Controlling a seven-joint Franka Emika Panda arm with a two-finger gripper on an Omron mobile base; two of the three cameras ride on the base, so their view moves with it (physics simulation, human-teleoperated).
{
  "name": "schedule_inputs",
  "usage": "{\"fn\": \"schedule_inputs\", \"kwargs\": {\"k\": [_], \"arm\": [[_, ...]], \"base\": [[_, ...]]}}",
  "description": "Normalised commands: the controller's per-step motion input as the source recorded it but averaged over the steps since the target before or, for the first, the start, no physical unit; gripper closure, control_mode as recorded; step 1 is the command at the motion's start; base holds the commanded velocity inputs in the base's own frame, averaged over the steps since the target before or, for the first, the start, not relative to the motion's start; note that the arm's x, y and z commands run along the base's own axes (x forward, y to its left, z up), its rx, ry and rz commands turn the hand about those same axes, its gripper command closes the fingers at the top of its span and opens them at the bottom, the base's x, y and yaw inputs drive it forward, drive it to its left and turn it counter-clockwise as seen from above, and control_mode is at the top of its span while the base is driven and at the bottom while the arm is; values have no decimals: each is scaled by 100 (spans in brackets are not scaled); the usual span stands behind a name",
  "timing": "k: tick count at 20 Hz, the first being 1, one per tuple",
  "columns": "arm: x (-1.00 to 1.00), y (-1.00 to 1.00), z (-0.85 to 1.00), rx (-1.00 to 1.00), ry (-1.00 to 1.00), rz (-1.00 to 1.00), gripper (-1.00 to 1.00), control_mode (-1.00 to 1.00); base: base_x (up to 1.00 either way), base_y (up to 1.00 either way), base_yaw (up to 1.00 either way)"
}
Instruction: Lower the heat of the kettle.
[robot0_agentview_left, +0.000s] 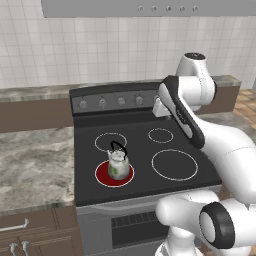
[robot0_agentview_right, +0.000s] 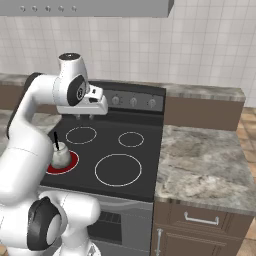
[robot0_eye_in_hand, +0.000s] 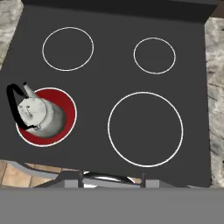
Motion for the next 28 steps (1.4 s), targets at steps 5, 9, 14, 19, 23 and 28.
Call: {"fn": "schedule_inputs", "kwargs": {"k": [5,9,14,19,23,28], "arm": [[-3,19,0,-1,1,1,-100,-100],[0,87,0,-23,0,24,-100,-100],[0,90,1,-29,0,42,-100,-100],[1,37,0,-17,-2,51,-100,-100],[9,17,0,-10,-1,54,-100,-100],[28,27,0,-2,-2,37,-100,-100]], "base": [[0,0,0],[0,0,0],[0,0,0],[0,0,0],[0,0,0],[0,0,0]]}}
